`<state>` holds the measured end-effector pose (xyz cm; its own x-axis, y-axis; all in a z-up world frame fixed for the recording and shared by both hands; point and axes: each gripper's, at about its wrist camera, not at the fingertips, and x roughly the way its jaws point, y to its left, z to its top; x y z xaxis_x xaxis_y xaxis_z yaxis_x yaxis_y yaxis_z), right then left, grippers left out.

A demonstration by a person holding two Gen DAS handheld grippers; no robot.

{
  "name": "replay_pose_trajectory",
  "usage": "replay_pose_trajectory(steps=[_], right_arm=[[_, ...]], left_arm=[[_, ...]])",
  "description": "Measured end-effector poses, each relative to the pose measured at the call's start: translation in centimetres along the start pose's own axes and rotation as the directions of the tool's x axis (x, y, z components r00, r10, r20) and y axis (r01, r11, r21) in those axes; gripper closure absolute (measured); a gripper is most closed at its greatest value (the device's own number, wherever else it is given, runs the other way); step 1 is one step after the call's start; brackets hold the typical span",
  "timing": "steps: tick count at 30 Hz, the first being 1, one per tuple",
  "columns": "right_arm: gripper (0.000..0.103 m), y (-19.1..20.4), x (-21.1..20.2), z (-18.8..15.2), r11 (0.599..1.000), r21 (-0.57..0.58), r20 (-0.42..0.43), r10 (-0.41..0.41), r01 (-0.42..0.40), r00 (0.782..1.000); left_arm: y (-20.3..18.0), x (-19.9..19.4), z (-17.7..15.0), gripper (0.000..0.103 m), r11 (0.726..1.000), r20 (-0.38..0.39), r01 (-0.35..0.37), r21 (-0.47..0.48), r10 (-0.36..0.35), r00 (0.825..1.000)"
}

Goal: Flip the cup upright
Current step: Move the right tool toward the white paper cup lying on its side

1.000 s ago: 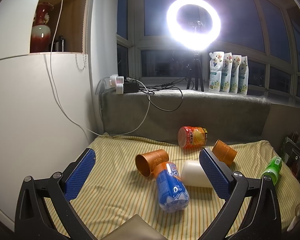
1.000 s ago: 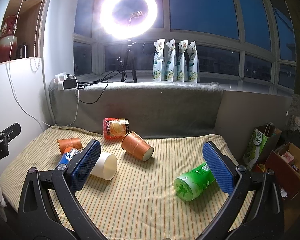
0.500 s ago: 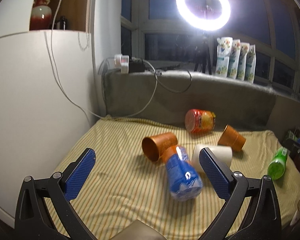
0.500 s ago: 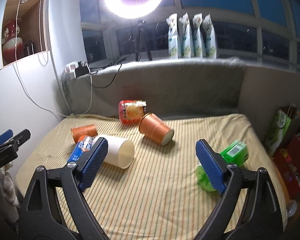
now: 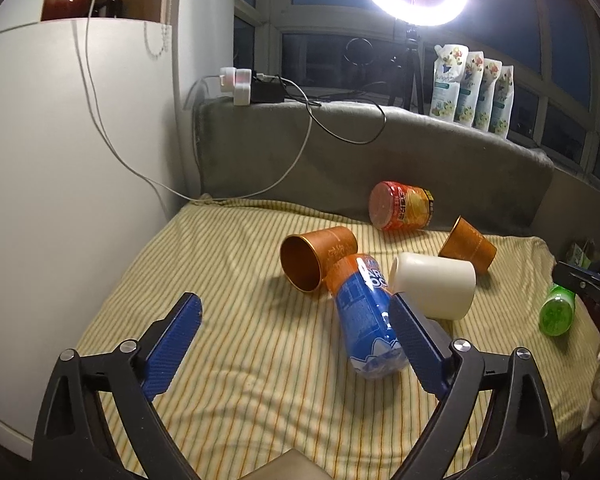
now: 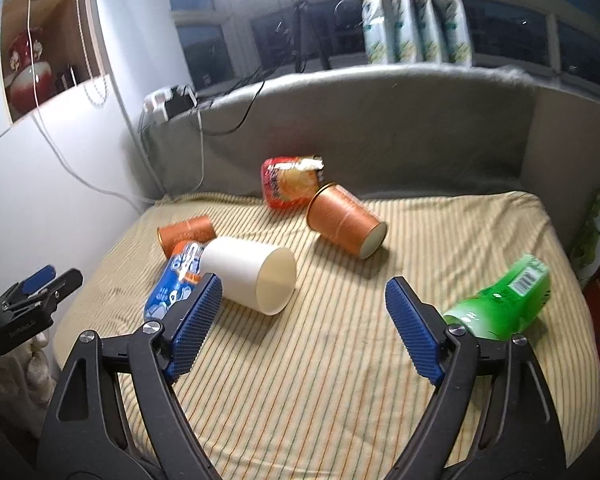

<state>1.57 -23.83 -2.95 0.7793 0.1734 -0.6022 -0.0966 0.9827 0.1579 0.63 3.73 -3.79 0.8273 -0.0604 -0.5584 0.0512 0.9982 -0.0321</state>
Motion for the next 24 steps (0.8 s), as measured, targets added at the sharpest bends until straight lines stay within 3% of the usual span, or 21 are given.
replay_pose_trajectory(steps=[6, 9, 13, 19, 24], right_arm=[[0.017, 0.6, 2.1, 1.0, 0.997, -0.078, -0.05, 0.012, -0.016, 0.999], [0.017, 1.0, 3.4, 1.9, 0.988, -0.149, -0.083, 0.015, -0.028, 0.996], [0.017, 2.2, 5.7, 3.4, 0.954, -0.282, -0.192, 0.045, -0.099, 0.98], [0.016, 5.5, 10.2, 5.0, 0.84, -0.499, -0.368, 0.015, -0.211, 0.93], [0.016, 8.5, 14.1, 4.5, 0.727, -0.597, -0.502, -0.01, -0.338, 0.865]], left_arm=[[-1.2, 0.9, 0.6, 0.024, 0.993, -0.038, 0.066, 0.097, -0.062, 0.997], [-1.6, 1.2, 1.1, 0.024, 0.987, -0.047, 0.084, 0.138, -0.079, 0.996], [-1.5, 1.5, 1.1, 0.024, 0.985, -0.069, 0.111, 0.129, -0.103, 0.992], [-0.9, 1.9, 0.2, 0.024, 0.987, -0.115, 0.14, 0.074, -0.131, 0.985], [0.1, 1.6, -0.5, 0.024, 0.99, -0.14, 0.133, 0.039, -0.126, 0.982]])
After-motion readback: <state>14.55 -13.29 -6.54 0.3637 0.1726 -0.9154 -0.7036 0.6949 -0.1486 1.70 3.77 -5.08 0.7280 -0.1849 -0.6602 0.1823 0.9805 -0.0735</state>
